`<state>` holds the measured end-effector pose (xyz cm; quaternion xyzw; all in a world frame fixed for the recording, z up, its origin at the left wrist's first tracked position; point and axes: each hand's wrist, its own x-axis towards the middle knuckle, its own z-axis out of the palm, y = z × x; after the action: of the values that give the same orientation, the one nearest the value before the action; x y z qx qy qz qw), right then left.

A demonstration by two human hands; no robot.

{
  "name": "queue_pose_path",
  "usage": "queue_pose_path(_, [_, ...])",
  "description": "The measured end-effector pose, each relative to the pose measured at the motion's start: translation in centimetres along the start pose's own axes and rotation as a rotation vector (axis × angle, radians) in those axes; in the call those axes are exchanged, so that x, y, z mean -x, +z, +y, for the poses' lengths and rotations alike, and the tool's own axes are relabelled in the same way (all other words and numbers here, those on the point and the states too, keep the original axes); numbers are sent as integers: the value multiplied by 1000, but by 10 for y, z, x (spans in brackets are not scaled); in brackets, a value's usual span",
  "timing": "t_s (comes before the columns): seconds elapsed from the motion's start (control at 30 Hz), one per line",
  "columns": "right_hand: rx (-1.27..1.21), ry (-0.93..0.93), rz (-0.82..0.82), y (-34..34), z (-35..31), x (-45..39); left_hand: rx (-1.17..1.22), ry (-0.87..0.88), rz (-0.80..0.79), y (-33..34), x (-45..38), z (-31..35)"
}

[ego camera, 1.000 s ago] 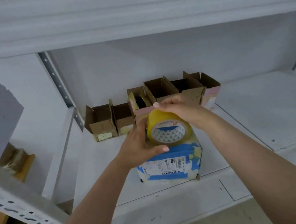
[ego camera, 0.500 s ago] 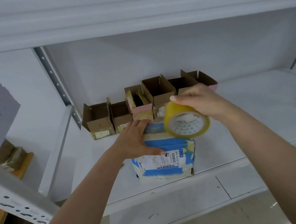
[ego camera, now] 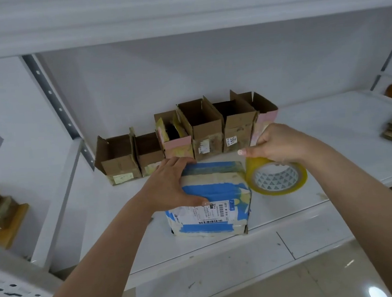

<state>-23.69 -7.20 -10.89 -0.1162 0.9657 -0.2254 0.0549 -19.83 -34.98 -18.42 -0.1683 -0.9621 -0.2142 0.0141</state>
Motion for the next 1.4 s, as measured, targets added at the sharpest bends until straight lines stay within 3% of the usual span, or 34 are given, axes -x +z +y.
queue_pose_path(0.1, [111, 28, -84, 7, 9, 0, 21, -1, -5, 0, 2, -1])
queue_pose_path(0.2, [-10, 97, -138, 29, 22, 7, 31, 3, -10, 0, 4, -1])
queue_pose_path(0.4, [-274, 145, -93, 53, 33, 14, -42, -3, -72, -6, 8, 7])
queue_pose_path(0.53, [-307, 156, -59, 55, 34, 15, -328, 38, -134, -10, 5, 26])
queue_pose_path(0.7, [-271, 147, 21, 67, 25, 13, -394, 90, -152, 21, 15, 63])
queue_pose_path(0.77, [-212, 156, 48, 65, 22, 10, -242, 74, -166, 16, 15, 61])
queue_pose_path(0.8, [-199, 161, 47, 64, 21, 10, -8, 54, -156, 10, 17, 56])
queue_pose_path(0.83, [-192, 164, 45, 63, 21, 11, 277, 22, -89, 1, 20, 50])
queue_pose_path(0.9, [-188, 164, 42, 61, 23, 13, 646, -99, 275, -13, 28, 30])
queue_pose_path(0.97, [-169, 162, 41, 62, 21, 14, 561, -372, 645, -11, 37, -5])
queue_pose_path(1.0, [-155, 157, 45, 63, 20, 13, 440, -531, 669, -5, 44, -24])
queue_pose_path(1.07, [-139, 156, 58, 62, 18, 11, 238, -767, 406, 20, 59, -51])
queue_pose_path(1.13, [-131, 157, 53, 61, 18, 11, -17, -788, 64, 53, 77, -64])
queue_pose_path(1.17, [-132, 158, 47, 61, 18, 11, -128, -762, -34, 66, 83, -65])
queue_pose_path(1.3, [-131, 160, 37, 61, 17, 11, -151, -829, 75, 75, 87, -68])
queue_pose_path(1.4, [-122, 165, 27, 60, 15, 12, -39, -905, 33, 65, 85, -73])
